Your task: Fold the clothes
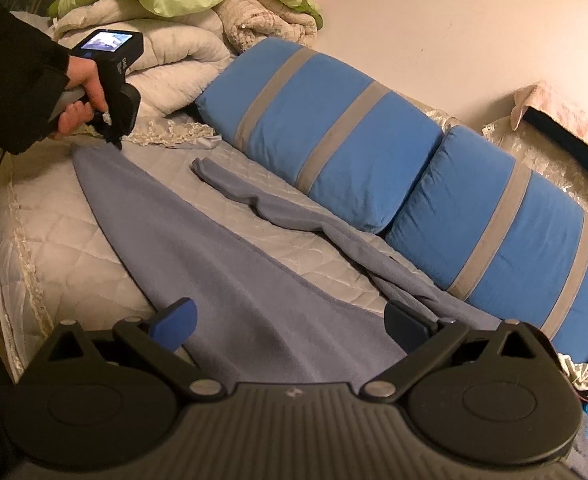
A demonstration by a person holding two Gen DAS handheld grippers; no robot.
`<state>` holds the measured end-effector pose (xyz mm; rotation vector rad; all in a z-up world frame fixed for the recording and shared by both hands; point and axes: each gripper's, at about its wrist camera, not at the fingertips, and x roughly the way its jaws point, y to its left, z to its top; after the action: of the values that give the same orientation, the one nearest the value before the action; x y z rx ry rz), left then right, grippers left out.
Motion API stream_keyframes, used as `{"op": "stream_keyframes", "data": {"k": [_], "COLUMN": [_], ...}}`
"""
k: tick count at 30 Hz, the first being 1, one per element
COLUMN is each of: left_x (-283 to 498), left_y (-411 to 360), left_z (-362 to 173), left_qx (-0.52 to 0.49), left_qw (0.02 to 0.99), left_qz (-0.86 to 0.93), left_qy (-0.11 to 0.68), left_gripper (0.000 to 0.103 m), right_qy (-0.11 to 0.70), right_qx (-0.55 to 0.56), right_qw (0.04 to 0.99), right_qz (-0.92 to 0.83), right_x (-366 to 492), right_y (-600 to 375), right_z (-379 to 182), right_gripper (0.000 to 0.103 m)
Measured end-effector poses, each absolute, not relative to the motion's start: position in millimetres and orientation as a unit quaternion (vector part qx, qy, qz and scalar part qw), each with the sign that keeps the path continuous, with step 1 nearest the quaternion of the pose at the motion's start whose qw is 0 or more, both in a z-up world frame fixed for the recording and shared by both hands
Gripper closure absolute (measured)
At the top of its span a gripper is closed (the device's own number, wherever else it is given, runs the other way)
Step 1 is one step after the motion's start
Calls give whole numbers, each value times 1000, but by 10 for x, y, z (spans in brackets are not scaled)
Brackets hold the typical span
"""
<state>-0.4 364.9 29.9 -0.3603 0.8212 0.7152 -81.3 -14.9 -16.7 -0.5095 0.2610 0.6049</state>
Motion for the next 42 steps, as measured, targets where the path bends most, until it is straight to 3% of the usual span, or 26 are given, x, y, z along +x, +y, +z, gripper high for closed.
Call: {"op": "stream_keyframes", "data": {"k": [9, 10, 12, 18, 23, 30, 35, 42], "left_x": [111, 121, 102, 156, 356, 588, 722, 447], "left_y": [3669, 3647, 3615, 3410, 3035, 2436, 2171, 2069], "left_z": [295, 328, 412, 647, 683, 440, 322, 411], "left_qx": [-117, -105, -112, -204, -233, -169, -120, -76], "left_qw": [821, 814, 812, 848, 867, 899, 903, 898], "left_qz": [401, 418, 432, 354, 304, 296, 285, 327], "left_qy": [390, 389, 377, 339, 318, 276, 298, 283], "left_gripper": [94, 88, 65, 52, 52, 51, 51, 51], "right_qy": [142, 143, 145, 147, 150, 155, 160, 159], "right_qx": [-247, -246, -245, -245, -245, -245, -240, -228], "right_qw": [913, 913, 914, 915, 915, 916, 920, 926], "right_qz": [292, 292, 290, 286, 282, 276, 266, 257], "right_x": [-786, -781, -778, -783, -770, -710, -653, -620], "right_y": [-153, -156, -158, -150, -144, -158, -191, -241], "right_z": [-195, -193, -193, -193, -193, -224, -236, -195], "right_gripper": [0, 0, 0, 0, 0, 0, 0, 0]}}
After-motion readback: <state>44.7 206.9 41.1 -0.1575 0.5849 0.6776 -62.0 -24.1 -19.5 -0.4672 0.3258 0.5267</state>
